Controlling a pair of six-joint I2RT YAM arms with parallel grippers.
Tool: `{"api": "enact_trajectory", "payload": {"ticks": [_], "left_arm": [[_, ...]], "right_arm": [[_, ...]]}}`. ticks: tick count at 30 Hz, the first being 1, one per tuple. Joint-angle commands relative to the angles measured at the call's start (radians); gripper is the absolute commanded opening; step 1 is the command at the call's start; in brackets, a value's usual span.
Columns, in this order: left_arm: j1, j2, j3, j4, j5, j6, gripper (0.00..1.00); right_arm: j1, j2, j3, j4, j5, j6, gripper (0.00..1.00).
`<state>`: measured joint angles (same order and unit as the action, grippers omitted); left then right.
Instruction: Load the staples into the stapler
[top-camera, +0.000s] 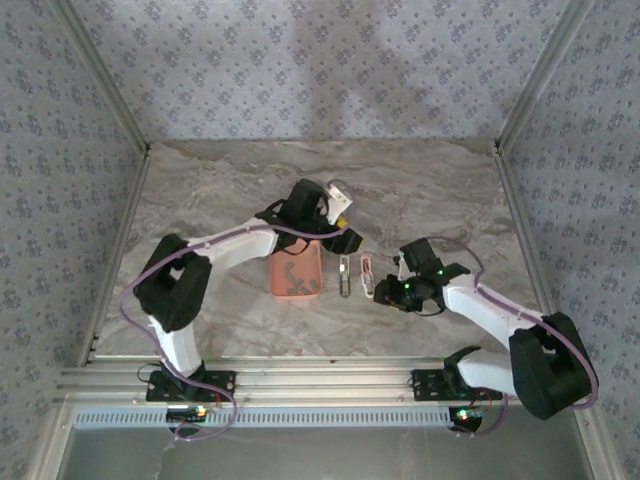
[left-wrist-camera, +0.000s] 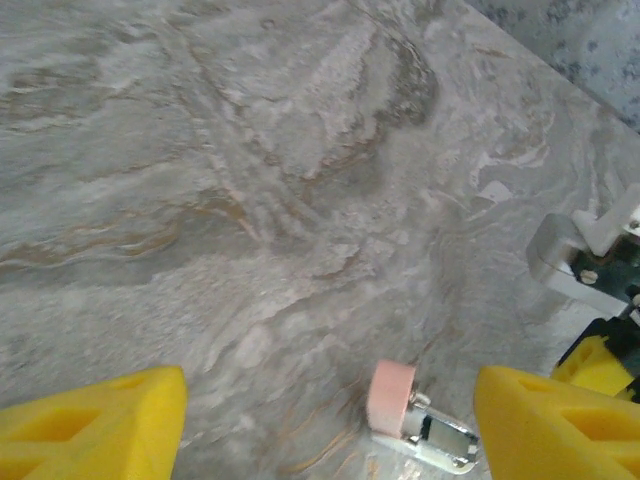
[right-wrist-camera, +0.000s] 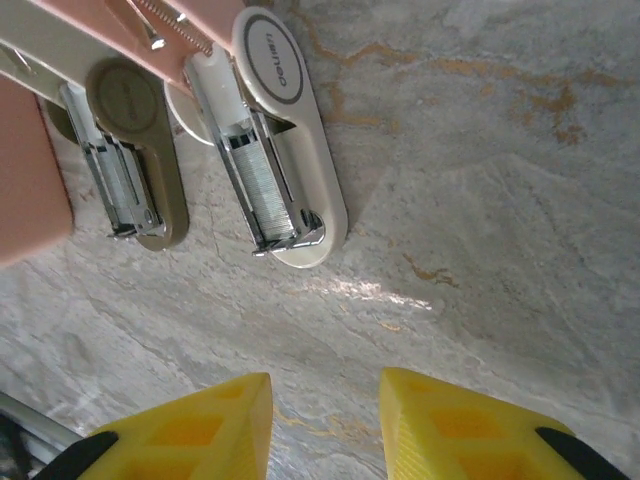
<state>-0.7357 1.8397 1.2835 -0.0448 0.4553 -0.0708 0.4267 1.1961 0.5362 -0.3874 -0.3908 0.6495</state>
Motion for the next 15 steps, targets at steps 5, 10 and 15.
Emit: {"api": "enact_trajectory", "payload": {"ticks": [5,10,15], "left_arm": [[-0.027,0.165,0.258,-0.284,0.11,0.043,0.68],[-0.039,0.266,0.407,-0.46,0.148,0.069,0.63],[-0.065,0.321,0.493,-0.517,0.159,0.081,0.62]], "right_arm": [[-0.023,-0.036,-0.091,0.217,-0.07,0.151,0.34],[-0.025,-0.033,-0.12,0.274,-0.083,0.179,0.34],[-0.026,-0.024,-0.14,0.305,-0.077,0.198,0.34]]}}
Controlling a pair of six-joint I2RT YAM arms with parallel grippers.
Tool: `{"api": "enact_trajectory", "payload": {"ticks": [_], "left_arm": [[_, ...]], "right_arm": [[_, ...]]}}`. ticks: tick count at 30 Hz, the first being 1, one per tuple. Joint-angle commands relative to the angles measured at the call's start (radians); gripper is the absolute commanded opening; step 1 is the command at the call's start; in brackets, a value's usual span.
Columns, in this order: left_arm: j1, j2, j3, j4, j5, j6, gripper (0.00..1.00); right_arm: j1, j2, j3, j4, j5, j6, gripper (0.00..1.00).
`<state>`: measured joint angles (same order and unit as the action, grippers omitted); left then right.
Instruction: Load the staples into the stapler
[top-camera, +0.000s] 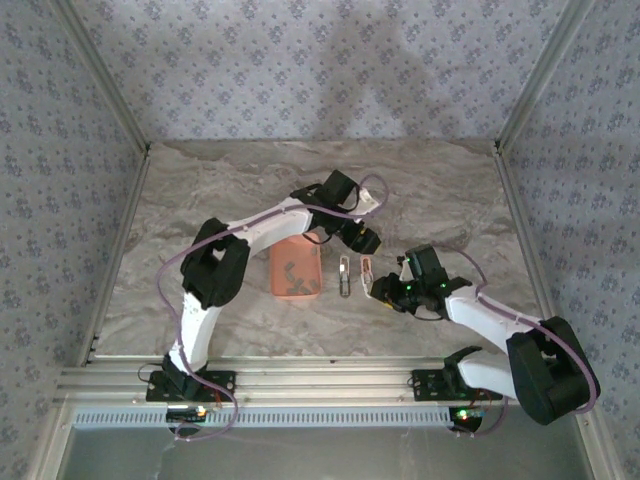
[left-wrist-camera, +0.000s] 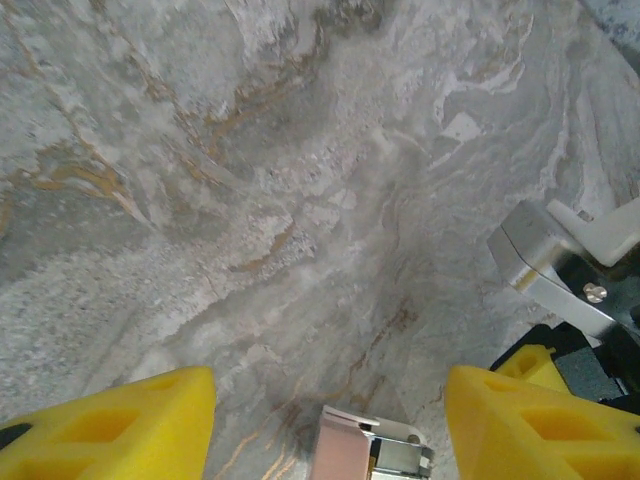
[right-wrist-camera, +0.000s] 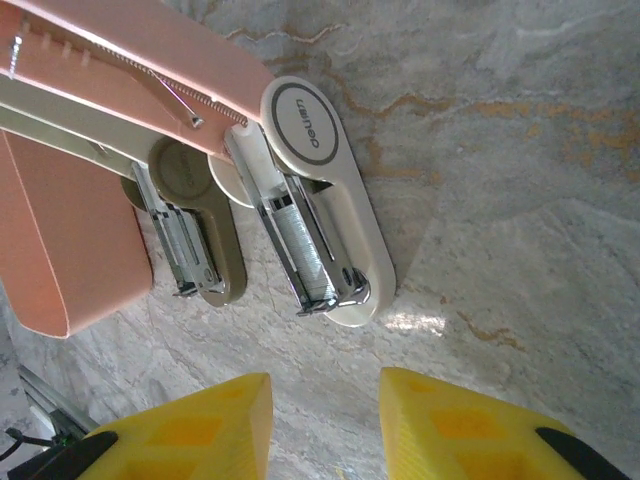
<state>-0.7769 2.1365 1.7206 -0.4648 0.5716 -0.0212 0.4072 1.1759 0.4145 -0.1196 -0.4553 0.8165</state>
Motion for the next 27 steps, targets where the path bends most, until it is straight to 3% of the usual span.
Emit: {"api": "enact_trajectory", "payload": {"ticks": [1,8,16,27], "left_arm": [[-0.027,0.034,0.072,-0.103,0.041,0.03,0.62],[-0.03,0.091,0.152,-0.192,-0.021,0.041,0.63],[-0.029,0.113,0.159,-0.238,-0.006,0.052,0.62],[-0.029,0.092,0.127,-0.219,0.146,0.053,0.58]], "right_arm": [[-0.007,-0.001,-0.02,0.046,-0.013,0.033,0.34],[-0.007,0.036,-0.02,0.093,-0.019,0.04,0.33],[0.001,0.075,-0.018,0.13,-0.013,0.055,0.33],[0.005,0.096,-0.01,0.111,0.038,0.05,0.26]]}}
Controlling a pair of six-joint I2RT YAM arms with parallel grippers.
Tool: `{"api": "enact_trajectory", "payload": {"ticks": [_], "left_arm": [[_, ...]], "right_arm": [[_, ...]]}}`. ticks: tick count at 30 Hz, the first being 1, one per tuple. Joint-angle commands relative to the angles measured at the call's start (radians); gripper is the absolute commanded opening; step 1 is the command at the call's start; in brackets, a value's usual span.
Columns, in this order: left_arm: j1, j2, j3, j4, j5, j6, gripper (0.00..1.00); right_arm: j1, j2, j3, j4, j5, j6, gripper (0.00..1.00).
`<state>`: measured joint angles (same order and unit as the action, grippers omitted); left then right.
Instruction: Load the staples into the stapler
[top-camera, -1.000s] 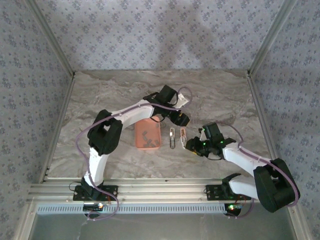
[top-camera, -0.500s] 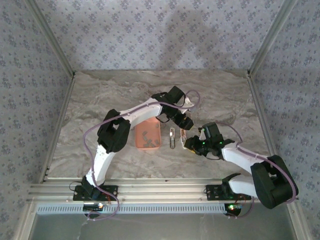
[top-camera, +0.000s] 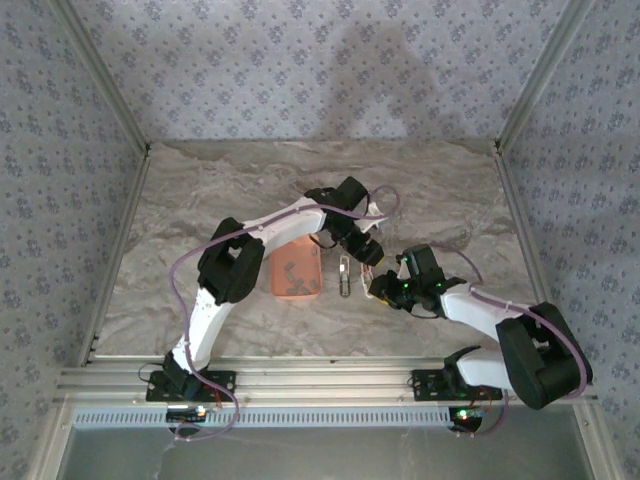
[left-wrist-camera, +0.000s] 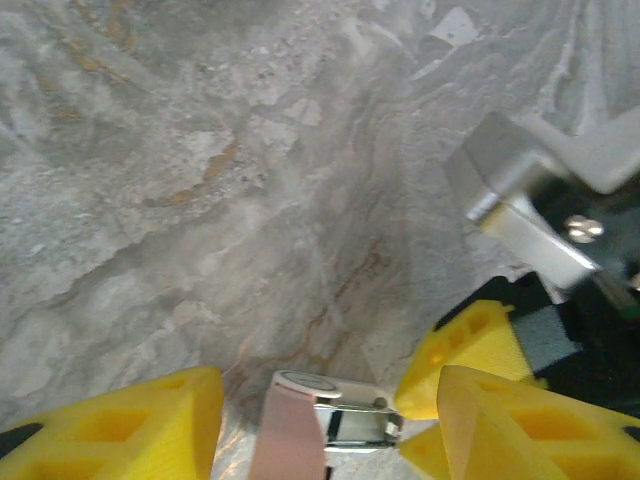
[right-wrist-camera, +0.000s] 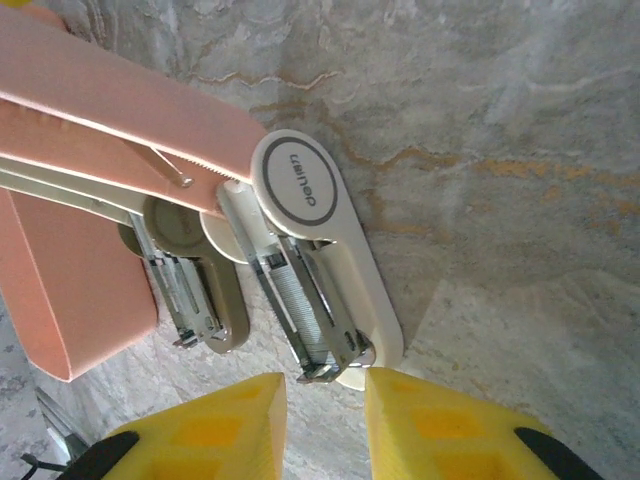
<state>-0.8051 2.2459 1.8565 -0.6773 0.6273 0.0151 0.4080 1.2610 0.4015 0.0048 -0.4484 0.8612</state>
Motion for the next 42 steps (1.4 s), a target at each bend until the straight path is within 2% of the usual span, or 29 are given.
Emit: {"api": "enact_trajectory", "payload": {"ticks": [1,3,7,16,18,20,26,30,39,42], "left_arm": [[-0.001,-0.021,-0.016,0.014,0.101,0.018,0.58],[-0.003,-0.029,-0.029,0.025,0.119,0.022,0.57],[-0.009,-0.038,-0.053,0.023,0.172,0.04,0.55],[-0.026,-0.081,-0.116,0.044,0.211,0.048,0.55],[-0.026,-0.084,-0.124,0.042,0.211,0.049,0.55],[-0.027,-0.091,-0.135,0.052,0.209,0.046,0.55],[-0.023,-0.142,-0.181,0.15,0.158,-0.009,0.56],[-0.006,-0.199,-0.227,0.238,0.114,-0.06,0.57],[0.059,-0.379,-0.438,0.456,0.02,-0.169,0.58],[0.076,-0.403,-0.469,0.473,0.013,-0.178,0.58]], "right_arm": [[0.004,0.012,0.003,-0.019,0.038,0.005,0.24],[0.005,0.014,0.002,-0.031,0.045,0.001,0.21],[0.005,0.008,-0.006,-0.034,0.054,0.001,0.19],[-0.005,-0.001,-0.007,-0.055,0.065,-0.019,0.18],[-0.006,-0.02,-0.005,-0.076,0.063,-0.026,0.19],[-0.006,-0.054,-0.003,-0.122,0.065,-0.036,0.25],[-0.015,-0.197,0.017,-0.282,0.043,-0.075,0.4],[-0.016,-0.232,0.062,-0.316,0.039,-0.094,0.43],[-0.016,-0.131,0.187,-0.335,0.043,-0.155,0.43],[-0.016,-0.086,0.214,-0.332,0.047,-0.168,0.42]]}}
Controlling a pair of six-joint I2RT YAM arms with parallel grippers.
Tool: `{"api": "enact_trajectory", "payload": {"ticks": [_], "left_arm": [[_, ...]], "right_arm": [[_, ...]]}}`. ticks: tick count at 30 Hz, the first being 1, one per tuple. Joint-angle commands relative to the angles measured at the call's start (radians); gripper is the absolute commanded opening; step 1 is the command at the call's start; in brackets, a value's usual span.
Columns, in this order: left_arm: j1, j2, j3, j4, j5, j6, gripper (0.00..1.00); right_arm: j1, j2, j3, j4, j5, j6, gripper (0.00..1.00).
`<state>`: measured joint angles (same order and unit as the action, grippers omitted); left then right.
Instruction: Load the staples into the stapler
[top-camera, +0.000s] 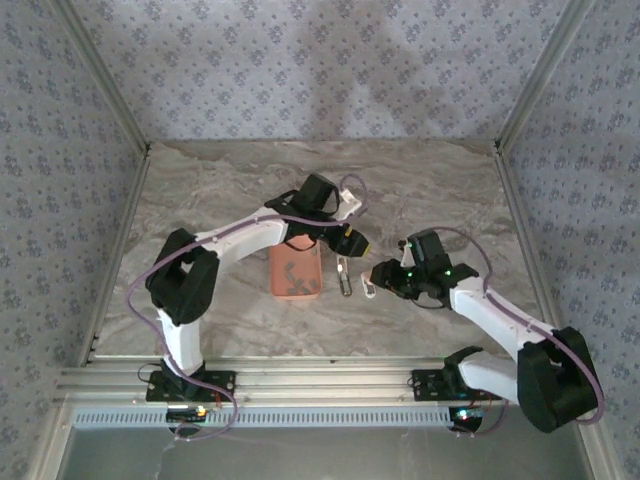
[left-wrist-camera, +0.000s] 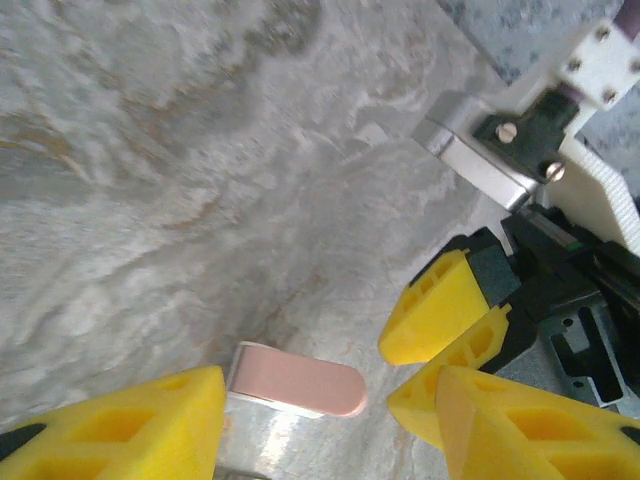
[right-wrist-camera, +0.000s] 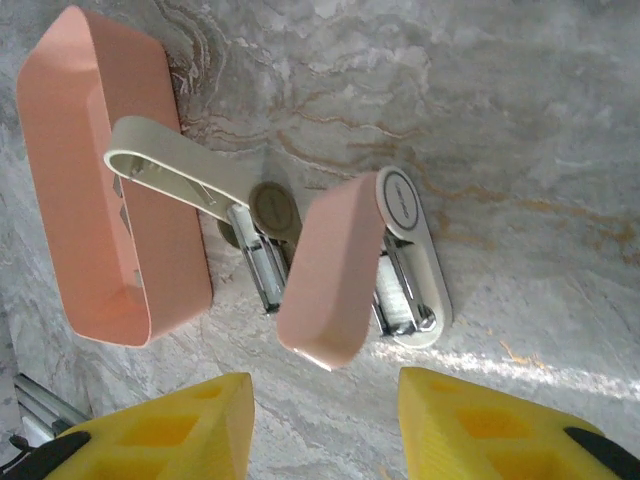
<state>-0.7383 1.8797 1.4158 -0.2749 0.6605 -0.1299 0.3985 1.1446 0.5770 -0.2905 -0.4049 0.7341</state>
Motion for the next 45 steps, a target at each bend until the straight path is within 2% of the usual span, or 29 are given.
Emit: {"api": "enact_trajectory", "payload": {"ticks": [1,5,10,15,21,23,27,31,41,45], "left_arm": [[0.013,-0.04,-0.031,0.071,-0.022,-0.033,0.58],[0.02,-0.037,-0.038,0.08,-0.021,-0.033,0.58],[0.025,-0.022,-0.031,0.084,-0.012,-0.032,0.58],[0.029,-0.016,-0.031,0.083,-0.013,-0.028,0.58],[0.034,-0.011,-0.034,0.043,-0.051,-0.022,0.59],[0.038,-0.012,-0.034,0.02,-0.073,-0.016,0.59],[0.045,-0.016,-0.046,0.003,-0.093,-0.007,0.59],[0.046,-0.008,-0.053,-0.002,-0.094,-0.009,0.6],[0.047,0.013,-0.055,-0.002,-0.095,-0.014,0.6],[0.047,0.016,-0.055,0.005,-0.095,-0.016,0.6]], "right_arm": [[-0.007,0.046,0.044,-0.034,0.003,-0.045,0.42],[-0.004,0.112,0.036,-0.018,0.005,-0.055,0.4],[0.002,0.183,-0.025,-0.069,0.069,-0.05,0.25],[0.016,0.215,-0.061,-0.107,0.134,-0.046,0.19],[0.023,0.186,-0.017,-0.133,0.148,-0.056,0.21],[0.024,0.145,0.018,-0.145,0.147,-0.068,0.24],[0.024,0.075,0.089,-0.177,0.128,-0.089,0.38],[0.024,0.043,0.125,-0.182,0.105,-0.096,0.4],[0.041,0.133,0.122,-0.113,0.06,-0.086,0.37],[0.049,0.197,0.07,-0.131,0.092,-0.067,0.25]]}}
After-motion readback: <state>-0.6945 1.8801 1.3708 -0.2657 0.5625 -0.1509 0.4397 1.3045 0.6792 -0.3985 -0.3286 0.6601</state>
